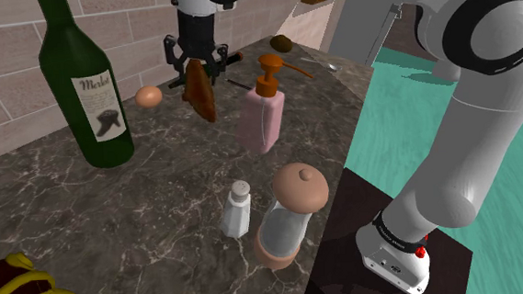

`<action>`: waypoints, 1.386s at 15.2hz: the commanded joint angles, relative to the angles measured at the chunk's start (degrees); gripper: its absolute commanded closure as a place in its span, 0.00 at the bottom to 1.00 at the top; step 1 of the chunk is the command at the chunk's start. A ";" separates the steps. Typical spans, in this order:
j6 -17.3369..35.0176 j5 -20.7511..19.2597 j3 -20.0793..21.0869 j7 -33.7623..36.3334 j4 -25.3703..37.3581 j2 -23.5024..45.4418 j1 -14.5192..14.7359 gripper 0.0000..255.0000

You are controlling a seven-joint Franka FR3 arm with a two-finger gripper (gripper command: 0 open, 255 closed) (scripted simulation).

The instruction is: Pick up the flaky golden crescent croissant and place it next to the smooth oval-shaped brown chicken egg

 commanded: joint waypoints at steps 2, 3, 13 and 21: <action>-2.35 -0.07 0.04 -0.17 2.66 0.31 0.22 1.00; -3.18 -0.11 0.06 -0.21 3.60 0.43 0.32 1.00; -11.51 -1.00 0.22 -0.49 14.01 2.64 1.69 1.00; -7.40 3.41 -3.29 -11.68 3.25 -5.61 -7.43 1.00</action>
